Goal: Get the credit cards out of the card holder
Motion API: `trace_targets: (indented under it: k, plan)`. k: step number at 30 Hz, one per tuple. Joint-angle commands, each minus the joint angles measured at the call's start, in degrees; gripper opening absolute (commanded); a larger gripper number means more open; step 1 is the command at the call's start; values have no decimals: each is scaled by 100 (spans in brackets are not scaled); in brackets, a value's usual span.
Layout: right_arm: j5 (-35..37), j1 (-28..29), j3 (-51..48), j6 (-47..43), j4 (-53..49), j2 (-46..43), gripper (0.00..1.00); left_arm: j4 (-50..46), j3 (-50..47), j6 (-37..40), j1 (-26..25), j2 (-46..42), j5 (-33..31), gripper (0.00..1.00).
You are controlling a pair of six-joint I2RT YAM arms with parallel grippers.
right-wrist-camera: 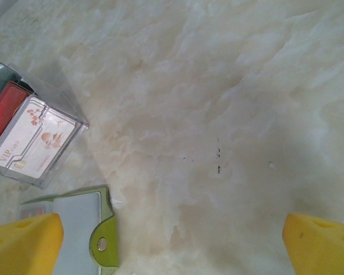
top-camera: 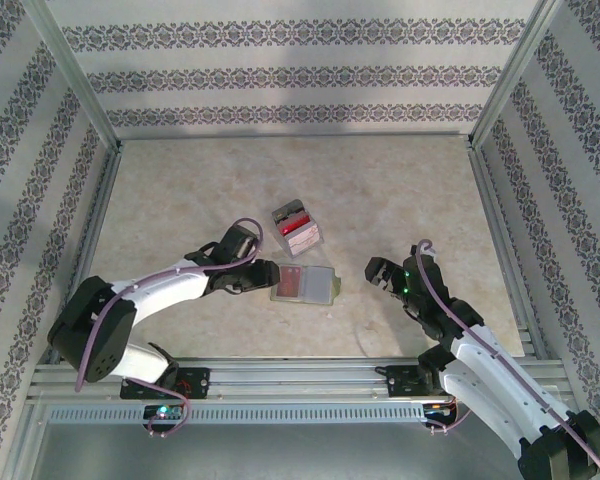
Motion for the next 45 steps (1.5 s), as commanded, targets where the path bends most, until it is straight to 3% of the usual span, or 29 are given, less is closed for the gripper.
trace_targets:
  k: [1, 16, 45]
  plan:
    - [-7, -82, -87, 83, 142, -6, 98, 461, 197, -160, -62, 178, 297, 43]
    - [-116, -205, -87, -27, 189, 79, 98, 768, 519, -116, -133, 1049, 421, 38]
    - [-244, -338, -276, -50, 189, 9, 98, 1369, 544, -160, -444, 1449, 814, 38]
